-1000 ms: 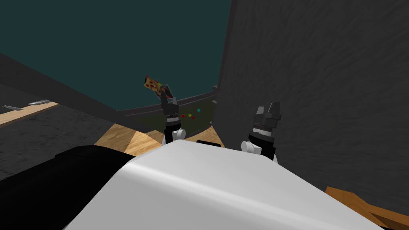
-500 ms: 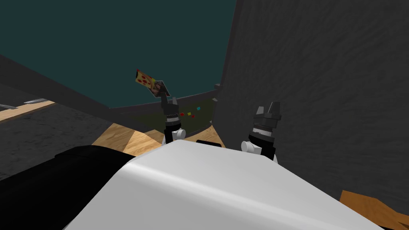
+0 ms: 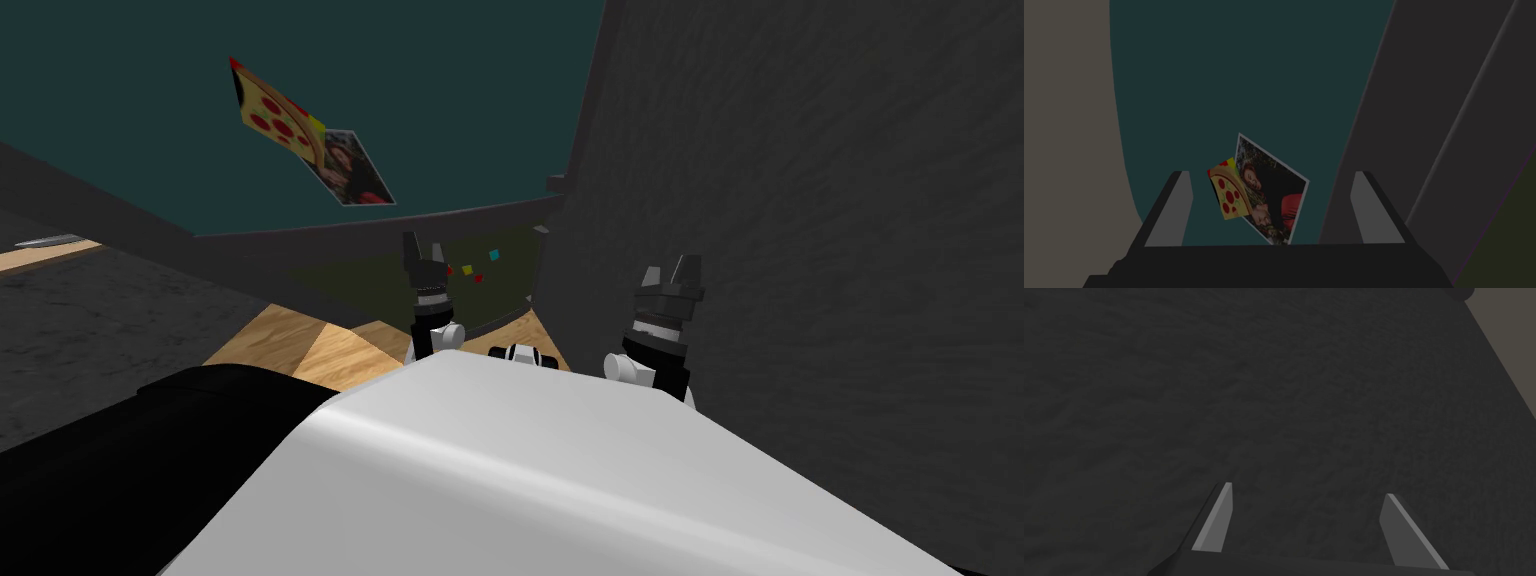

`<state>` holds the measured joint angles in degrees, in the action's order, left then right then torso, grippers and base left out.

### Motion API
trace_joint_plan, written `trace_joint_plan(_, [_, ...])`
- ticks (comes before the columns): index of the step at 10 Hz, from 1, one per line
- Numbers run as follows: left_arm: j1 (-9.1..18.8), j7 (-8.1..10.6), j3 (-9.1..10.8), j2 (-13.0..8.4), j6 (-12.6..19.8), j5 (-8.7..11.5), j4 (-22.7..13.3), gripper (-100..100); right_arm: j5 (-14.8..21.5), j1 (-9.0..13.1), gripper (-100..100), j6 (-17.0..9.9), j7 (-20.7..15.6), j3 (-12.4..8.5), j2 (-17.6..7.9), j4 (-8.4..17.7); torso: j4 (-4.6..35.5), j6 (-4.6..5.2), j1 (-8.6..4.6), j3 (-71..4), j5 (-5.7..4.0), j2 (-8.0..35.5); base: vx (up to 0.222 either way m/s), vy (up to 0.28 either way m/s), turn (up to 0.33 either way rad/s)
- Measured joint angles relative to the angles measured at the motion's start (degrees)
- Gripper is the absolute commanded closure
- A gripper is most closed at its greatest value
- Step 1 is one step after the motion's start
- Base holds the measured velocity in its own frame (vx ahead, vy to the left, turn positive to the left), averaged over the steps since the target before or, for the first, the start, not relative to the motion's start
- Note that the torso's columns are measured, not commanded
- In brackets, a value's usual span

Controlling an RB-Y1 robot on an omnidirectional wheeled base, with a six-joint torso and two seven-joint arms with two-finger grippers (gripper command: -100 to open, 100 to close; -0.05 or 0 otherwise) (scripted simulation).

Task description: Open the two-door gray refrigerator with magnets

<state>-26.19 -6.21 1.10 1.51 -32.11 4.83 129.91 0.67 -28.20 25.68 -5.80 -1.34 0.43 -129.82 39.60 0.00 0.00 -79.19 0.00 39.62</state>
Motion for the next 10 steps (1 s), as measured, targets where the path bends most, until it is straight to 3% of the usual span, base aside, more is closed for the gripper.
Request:
trace_joint_plan(1, [0.2, -0.03, -0.25, -1.21, 0.33, 0.07, -0.03, -100, 0.0, -0.01, 0, -0.01, 0.0, 0.0, 0.0, 0.02, 1.89, 0.0, 0.02, -3.95, 0.01, 1.92, 0.01, 0.004, 0.018])
trace_joint_plan(4, [2.46, -0.14, -1.34, -5.5, 2.26, 0.65, -1.45, -100, 0.0, -0.01, 0, -0.01, 0.0, 0.0, 0.0, 0.03, 2.66, 0.0, 0.0, -5.39, 0.0, 2.62, 0.017, 0.007, 0.022])
trace_joint_plan(10, [11.55, -0.36, -5.3, -10.36, 9.59, 3.18, -7.33, -100, 0.0, -0.01, 0, -0.01, 0.0, 0.0, 0.0, 0.03, 2.68, 0.0, -0.02, -5.39, 0.0, 2.65, 0.032, 0.011, 0.042])
